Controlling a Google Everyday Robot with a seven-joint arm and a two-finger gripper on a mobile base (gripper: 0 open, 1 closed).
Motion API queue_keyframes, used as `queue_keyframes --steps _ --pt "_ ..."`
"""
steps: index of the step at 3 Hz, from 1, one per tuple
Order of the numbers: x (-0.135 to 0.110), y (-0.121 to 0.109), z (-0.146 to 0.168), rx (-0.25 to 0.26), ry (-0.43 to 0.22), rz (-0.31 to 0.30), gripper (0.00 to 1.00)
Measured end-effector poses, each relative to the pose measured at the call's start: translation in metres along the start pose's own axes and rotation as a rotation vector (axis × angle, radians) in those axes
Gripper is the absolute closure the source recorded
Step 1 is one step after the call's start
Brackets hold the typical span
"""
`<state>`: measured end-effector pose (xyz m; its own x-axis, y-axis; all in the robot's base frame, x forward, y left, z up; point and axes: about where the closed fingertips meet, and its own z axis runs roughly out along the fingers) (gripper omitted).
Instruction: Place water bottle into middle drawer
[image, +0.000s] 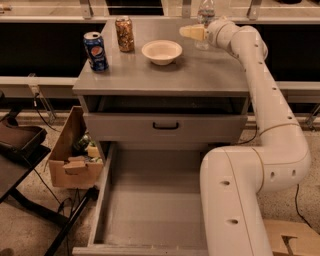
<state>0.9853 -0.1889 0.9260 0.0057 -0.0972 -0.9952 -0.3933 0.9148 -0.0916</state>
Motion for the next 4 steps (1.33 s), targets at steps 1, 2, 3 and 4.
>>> queue_keyframes --steps 1,2,3,4 --pt "0.008 -0.003 0.002 0.013 0.012 -0.007 0.16" --pt "0.017 -0.01 0.001 0.03 0.028 -0.006 0.39" --pt "0.034 -0.025 -0.002 0.067 0.046 0.023 0.64" --pt "0.034 -0.024 -0.002 0.066 0.046 0.026 0.85"
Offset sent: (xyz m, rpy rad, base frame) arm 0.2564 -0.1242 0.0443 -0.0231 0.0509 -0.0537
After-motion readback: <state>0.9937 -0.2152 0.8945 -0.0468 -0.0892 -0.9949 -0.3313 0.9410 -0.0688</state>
